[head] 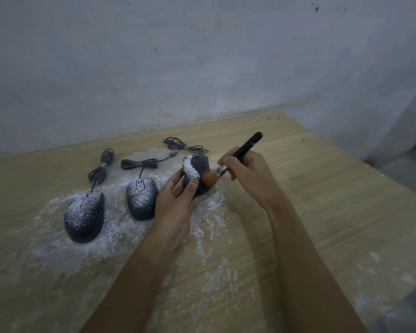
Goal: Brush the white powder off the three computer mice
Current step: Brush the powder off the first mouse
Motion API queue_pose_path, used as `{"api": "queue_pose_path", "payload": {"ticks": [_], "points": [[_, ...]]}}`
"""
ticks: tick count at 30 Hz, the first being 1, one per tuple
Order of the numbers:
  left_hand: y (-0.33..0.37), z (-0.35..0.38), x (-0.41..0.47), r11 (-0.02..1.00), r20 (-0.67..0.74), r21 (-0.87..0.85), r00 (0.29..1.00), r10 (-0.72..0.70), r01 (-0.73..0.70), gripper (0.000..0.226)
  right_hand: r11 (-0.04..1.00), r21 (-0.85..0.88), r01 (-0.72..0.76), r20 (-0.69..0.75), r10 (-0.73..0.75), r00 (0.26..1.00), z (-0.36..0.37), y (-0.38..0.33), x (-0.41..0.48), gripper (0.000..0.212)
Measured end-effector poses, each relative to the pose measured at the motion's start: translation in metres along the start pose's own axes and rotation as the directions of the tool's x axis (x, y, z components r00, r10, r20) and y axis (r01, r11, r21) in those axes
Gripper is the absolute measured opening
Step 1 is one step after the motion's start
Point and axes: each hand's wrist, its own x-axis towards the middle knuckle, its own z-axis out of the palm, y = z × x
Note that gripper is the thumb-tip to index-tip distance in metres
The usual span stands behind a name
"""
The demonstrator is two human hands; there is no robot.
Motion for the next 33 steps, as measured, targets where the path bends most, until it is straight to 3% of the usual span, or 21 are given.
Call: {"api": "queue_pose_path", "payload": {"ticks": [2,5,7,11,14,16,20,25,29,33], "points": [[0.0,-0.001,0.0,1.0,0.009,0.003,1.0,0.001,-0.001,0.04,1.0,0.022,-0.009,0.054,0.008,0.999,-0.003,-0.002,-0.001,0.017],[0.001,0.0,0.0,1.0,-0.001,-0.015,1.0,0.002,-0.002,0.035,0.994,0.106,0.039,-0.095,-0.028,0.995,-0.003,-0.002,0.001,0.014],[0.0,0.0,0.0,1.0,-0.007,-0.011,1.0,0.005,-0.005,0.034,0.997,0.058,0.043,-0.134,-0.035,0.99,-0.002,0.0,0.002,0.014],[0.0,-0.002,0.0,1.0,-0.003,-0.022,1.0,-0.006,0.006,0.039,0.998,0.043,-0.054,0.057,0.052,0.997,-0.005,0.003,-0.003,0.016],[0.0,-0.001,-0.001,1.0,-0.002,0.003,1.0,-0.005,0.005,0.038,0.991,0.091,-0.103,0.104,0.093,0.99,-0.006,0.005,-0.004,0.017],[0.0,-0.001,0.0,1.0,-0.021,-0.023,1.0,-0.008,0.008,0.041,0.991,0.089,-0.095,0.047,0.091,0.995,-0.004,0.008,-0.003,0.017],[0.0,-0.001,0.0,1.0,-0.026,-0.007,1.0,-0.002,0.002,0.041,0.999,-0.004,-0.043,-0.295,0.04,0.955,0.002,0.011,0.003,0.015],[0.0,0.0,0.0,1.0,-0.027,0.006,1.0,-0.007,0.007,0.04,0.998,-0.033,-0.061,-0.155,0.056,0.986,-0.002,0.008,0.001,0.018],[0.0,-0.001,-0.002,0.999,-0.009,0.033,1.0,0.012,-0.011,0.048,0.996,0.081,-0.029,-0.225,0.047,0.973,-0.006,-0.001,0.01,0.018],[-0.001,0.0,-0.002,0.995,-0.002,0.092,1.0,0.027,-0.026,0.05,1.0,-0.017,0.027,-0.199,-0.029,0.98,0.003,-0.01,0.031,0.018]]}}
